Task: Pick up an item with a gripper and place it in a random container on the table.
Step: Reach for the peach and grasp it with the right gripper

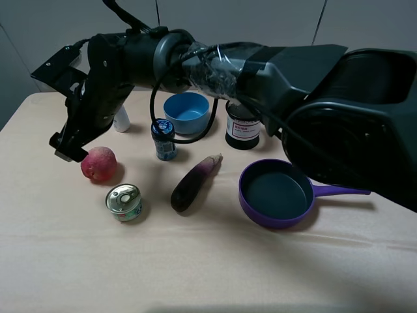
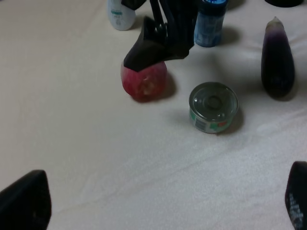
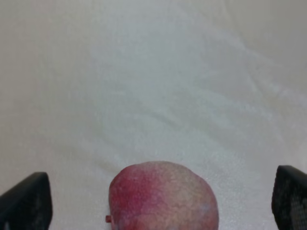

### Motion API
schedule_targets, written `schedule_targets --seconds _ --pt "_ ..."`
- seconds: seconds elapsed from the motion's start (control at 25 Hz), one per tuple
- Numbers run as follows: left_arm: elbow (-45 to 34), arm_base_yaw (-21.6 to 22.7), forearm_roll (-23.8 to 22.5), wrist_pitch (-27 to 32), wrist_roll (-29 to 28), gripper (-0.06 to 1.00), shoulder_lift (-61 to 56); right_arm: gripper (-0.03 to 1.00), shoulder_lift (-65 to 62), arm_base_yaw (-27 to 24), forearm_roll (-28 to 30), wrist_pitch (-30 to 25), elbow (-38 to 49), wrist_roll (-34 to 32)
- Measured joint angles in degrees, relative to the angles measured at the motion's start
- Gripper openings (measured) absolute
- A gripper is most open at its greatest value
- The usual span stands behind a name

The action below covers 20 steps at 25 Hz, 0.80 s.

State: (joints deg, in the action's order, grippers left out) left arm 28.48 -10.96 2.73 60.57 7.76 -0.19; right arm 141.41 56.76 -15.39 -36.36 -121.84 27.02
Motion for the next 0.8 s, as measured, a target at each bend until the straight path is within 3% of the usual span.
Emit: schedule_targets --seconds 0.8 --pt "0.0 0.0 0.0 0.0 0.0 0.99 0.0 0.69 6.1 0.0 -0.2 5.9 0.0 0.9"
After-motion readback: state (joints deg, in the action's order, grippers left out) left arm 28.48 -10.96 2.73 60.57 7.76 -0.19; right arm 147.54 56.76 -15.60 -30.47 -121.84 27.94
